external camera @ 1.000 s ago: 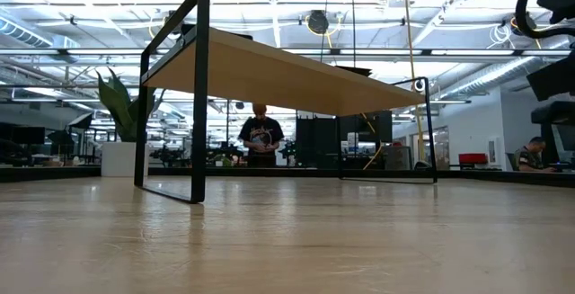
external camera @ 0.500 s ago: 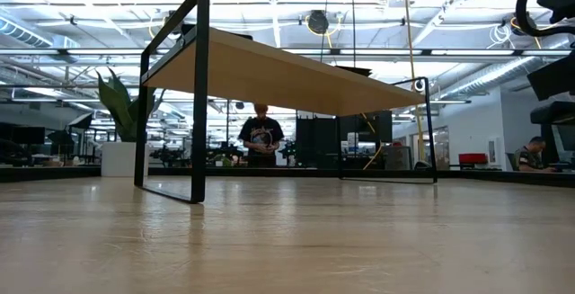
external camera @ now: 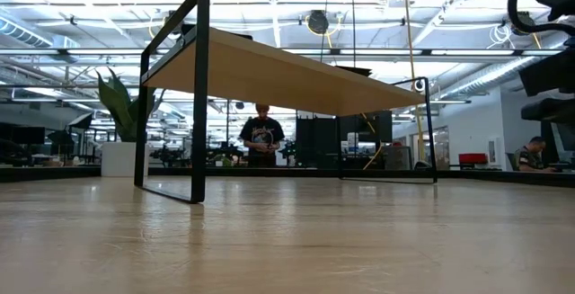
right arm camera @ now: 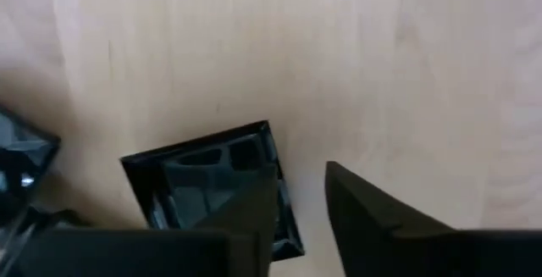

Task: Pick & Place Mini shaped plates
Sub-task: Stack the square plate on top of the other square plates on the shelf

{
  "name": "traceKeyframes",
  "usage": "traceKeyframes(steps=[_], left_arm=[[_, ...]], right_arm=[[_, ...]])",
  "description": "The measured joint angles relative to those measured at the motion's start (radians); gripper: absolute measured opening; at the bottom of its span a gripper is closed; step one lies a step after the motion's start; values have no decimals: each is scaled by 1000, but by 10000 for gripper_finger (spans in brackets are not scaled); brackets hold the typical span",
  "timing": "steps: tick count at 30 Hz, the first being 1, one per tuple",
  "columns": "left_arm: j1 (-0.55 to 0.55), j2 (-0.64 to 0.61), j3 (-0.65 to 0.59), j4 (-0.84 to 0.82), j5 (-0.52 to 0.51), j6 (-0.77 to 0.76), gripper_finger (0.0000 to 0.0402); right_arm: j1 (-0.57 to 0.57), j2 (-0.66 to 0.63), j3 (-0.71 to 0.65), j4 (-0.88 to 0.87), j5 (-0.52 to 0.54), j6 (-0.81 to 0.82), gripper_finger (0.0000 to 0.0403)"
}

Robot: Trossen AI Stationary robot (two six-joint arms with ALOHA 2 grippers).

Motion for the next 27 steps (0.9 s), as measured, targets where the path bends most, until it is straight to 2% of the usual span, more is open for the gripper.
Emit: traceKeyframes(steps=[3, 6, 16, 27], left_arm=[[0, 0, 0, 0, 0, 0, 152], [0, 0, 0, 0, 0, 0, 152], [0, 0, 0, 0, 0, 0, 152], [0, 0, 0, 0, 0, 0, 152]], right_arm=[[0, 0, 0, 2, 4, -14, 114], [0, 0, 0, 3, 1, -14, 123], [0, 0, -1, 4, 1, -17, 96], [0, -1, -44, 59, 0, -21, 97]])
